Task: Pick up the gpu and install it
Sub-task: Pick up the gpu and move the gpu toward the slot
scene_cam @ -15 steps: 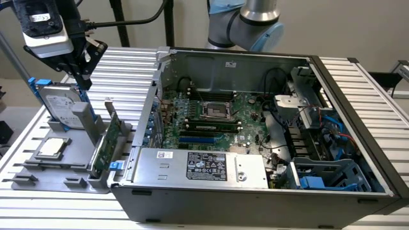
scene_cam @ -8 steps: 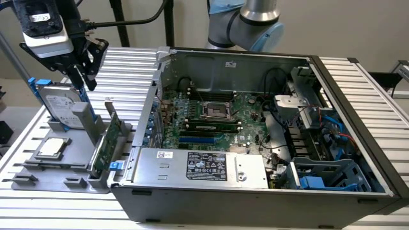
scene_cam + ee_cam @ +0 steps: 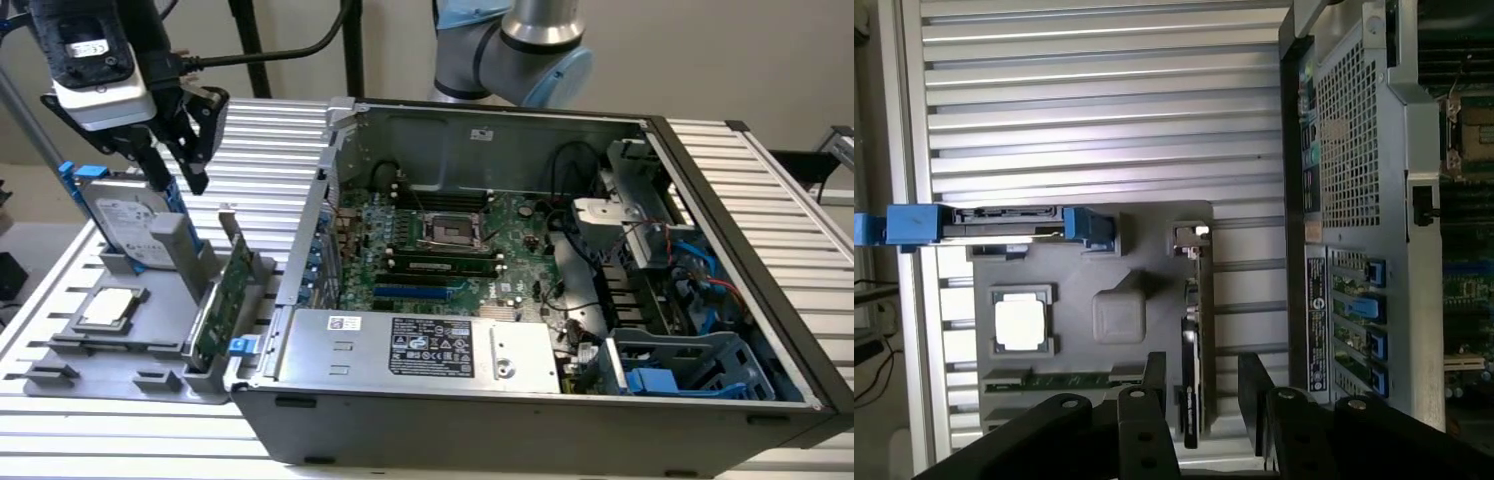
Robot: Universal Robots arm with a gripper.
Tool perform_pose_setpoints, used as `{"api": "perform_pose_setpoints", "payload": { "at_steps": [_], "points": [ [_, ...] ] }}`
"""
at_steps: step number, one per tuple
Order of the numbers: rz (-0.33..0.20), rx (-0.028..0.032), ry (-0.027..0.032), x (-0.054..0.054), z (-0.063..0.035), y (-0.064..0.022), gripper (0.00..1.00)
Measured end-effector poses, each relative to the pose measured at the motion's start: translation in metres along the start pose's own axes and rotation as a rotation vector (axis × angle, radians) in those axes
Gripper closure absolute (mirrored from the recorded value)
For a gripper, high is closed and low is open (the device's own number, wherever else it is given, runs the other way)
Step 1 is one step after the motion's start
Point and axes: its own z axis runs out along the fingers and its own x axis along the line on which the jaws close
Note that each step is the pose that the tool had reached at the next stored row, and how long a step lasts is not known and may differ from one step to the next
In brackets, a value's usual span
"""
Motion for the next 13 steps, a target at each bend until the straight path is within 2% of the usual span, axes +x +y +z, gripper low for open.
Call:
{"api": "perform_pose_setpoints", "payload": {
  "at_steps": [8,13],
  "points": [
    [-0.001,-0.0001,-0.0001,0.002,0.0143,-0.0067,0.58],
    [-0.001,-0.0001,0.0,0.003,0.023,-0.0153,0.58]
  ]
}}
